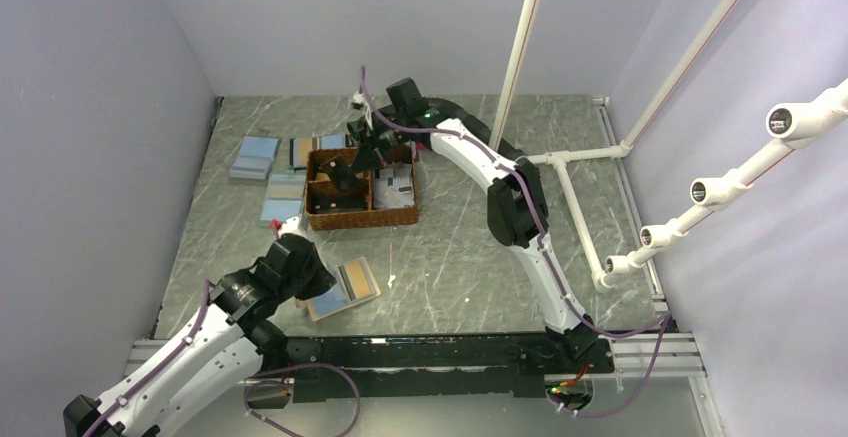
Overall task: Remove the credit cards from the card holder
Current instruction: Place the credit card in the storage box.
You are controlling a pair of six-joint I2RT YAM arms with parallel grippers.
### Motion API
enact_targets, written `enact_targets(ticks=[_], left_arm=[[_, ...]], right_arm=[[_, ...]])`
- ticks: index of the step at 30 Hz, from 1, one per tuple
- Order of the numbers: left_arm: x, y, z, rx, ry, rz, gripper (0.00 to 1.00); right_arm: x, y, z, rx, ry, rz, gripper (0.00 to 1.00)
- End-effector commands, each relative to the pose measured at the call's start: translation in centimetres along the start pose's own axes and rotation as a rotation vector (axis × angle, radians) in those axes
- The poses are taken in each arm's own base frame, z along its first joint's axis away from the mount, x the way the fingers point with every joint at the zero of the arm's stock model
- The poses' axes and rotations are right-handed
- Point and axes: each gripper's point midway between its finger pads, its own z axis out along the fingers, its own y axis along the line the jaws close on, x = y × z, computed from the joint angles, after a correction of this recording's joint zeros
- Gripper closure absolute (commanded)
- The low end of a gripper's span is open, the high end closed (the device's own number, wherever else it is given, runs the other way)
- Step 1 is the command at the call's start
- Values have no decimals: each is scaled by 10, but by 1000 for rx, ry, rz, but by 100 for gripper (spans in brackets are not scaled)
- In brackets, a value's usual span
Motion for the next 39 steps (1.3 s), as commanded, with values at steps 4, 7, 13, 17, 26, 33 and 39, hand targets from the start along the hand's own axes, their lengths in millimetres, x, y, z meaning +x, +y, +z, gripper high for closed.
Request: enact_targets(ticks=[4, 7, 13, 17, 26, 33, 39], left_arm=[[-8, -10, 2, 84, -59, 29, 100], [-5, -13, 2, 109, -44, 40, 100], [-2, -16, 3, 139, -40, 63, 100], [-5, -21, 6, 160, -57, 73, 100], [8, -33, 13, 222, 6, 18, 100], [0, -66, 9, 339, 29, 94, 100], [-7, -113, 28, 453, 100, 162, 100]], right_arm=[[19, 3, 11, 88, 117, -57, 100], [26, -6, 14, 141, 144, -49, 100], [34, 0, 21, 140, 193, -89, 100], [51, 8, 27, 134, 236, -42, 93], [15, 26, 7, 230, 222, -108, 43], [0, 103, -45, 157, 247, -244, 30], [39, 147, -100, 190, 286, -221, 26]])
